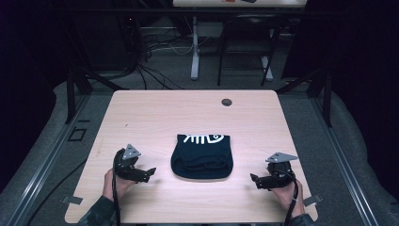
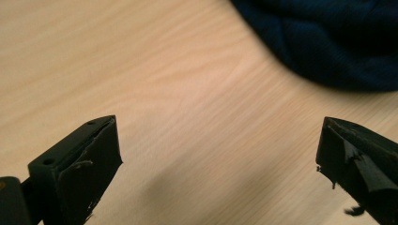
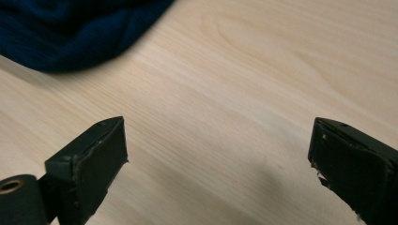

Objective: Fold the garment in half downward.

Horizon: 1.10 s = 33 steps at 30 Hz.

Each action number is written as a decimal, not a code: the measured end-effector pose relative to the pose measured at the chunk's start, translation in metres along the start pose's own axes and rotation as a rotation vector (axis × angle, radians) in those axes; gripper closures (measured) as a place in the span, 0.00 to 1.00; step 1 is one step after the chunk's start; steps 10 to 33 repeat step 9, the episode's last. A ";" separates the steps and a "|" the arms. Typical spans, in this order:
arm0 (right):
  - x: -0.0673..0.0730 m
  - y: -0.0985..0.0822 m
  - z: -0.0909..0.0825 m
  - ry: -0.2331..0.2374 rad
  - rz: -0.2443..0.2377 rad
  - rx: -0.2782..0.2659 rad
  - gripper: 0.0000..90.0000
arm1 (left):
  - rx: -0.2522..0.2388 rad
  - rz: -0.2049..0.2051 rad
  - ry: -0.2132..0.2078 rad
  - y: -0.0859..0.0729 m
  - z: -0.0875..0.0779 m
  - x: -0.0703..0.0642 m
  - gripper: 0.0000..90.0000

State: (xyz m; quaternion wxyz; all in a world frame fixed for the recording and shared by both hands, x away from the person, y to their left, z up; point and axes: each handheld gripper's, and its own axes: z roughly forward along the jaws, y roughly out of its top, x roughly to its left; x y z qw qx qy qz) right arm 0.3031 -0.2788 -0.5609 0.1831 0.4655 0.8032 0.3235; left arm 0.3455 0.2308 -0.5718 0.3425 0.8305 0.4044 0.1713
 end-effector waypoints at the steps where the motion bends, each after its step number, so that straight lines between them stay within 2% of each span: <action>1: -0.002 -0.004 0.002 -0.005 0.016 0.009 0.05 | 0.004 -0.006 0.001 -0.002 0.002 0.002 0.00; 3: -0.010 -0.013 0.007 -0.024 0.039 0.029 0.04 | 0.012 -0.023 -0.003 -0.005 0.006 0.005 0.00; 8: -0.015 -0.021 0.011 -0.039 0.057 0.032 0.03 | 0.030 -0.047 -0.015 -0.009 0.013 0.009 0.00; 33: -0.016 -0.022 0.011 -0.043 0.051 0.025 0.03 | 0.029 -0.046 -0.018 -0.009 0.013 0.010 0.00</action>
